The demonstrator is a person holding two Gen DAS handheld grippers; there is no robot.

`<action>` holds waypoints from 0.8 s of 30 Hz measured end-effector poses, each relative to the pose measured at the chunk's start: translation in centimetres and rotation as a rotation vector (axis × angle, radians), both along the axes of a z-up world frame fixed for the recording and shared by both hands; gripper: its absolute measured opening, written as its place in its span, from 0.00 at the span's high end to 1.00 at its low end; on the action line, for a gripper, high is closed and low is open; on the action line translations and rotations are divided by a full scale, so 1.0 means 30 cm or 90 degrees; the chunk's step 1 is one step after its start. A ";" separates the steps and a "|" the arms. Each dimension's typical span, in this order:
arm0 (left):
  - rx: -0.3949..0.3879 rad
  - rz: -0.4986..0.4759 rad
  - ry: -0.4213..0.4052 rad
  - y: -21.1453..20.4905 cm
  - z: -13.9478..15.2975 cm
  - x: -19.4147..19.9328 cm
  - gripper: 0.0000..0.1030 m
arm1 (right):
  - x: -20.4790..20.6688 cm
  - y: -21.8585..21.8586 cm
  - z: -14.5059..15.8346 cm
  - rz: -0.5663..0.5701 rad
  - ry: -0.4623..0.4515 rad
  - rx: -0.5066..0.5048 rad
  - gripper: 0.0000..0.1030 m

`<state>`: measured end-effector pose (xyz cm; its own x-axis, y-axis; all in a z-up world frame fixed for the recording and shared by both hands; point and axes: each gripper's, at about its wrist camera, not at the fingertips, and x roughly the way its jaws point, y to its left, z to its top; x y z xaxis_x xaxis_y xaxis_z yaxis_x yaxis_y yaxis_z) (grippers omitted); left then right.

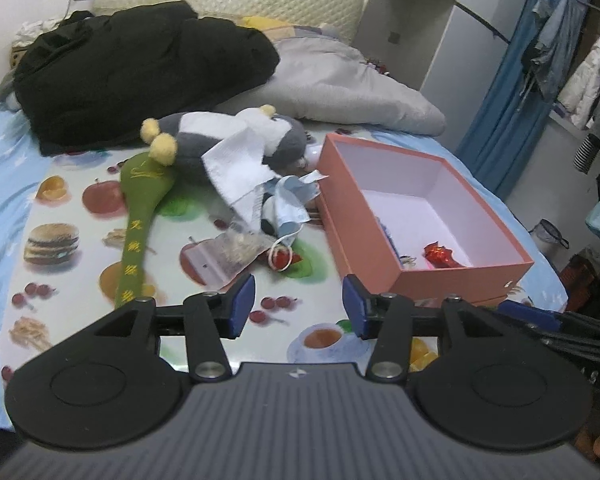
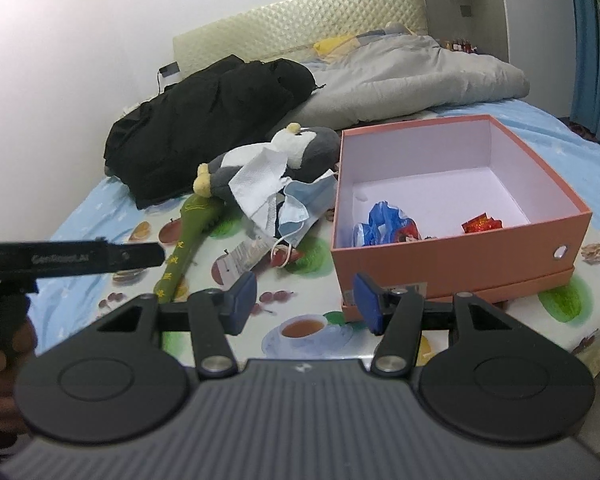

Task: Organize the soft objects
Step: 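Withdraw both open tools from the box back toward the pile, then grasp the clear snack packet with the left tool while the right tool grasps the red candy packet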

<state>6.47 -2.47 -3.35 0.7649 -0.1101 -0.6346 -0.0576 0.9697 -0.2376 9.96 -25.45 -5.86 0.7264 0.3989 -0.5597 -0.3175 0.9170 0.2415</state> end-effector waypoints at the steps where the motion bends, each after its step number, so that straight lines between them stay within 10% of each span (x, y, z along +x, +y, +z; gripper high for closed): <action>1: -0.002 0.001 0.003 0.005 -0.002 -0.005 0.46 | 0.000 -0.001 -0.001 -0.001 0.000 0.000 0.45; 21: -0.019 0.021 0.051 0.125 -0.132 0.079 0.38 | 0.050 0.114 -0.091 -0.007 0.020 -0.036 0.45; 24: -0.008 0.029 0.061 0.145 -0.168 0.122 0.37 | 0.080 0.137 -0.110 0.000 0.019 -0.045 0.29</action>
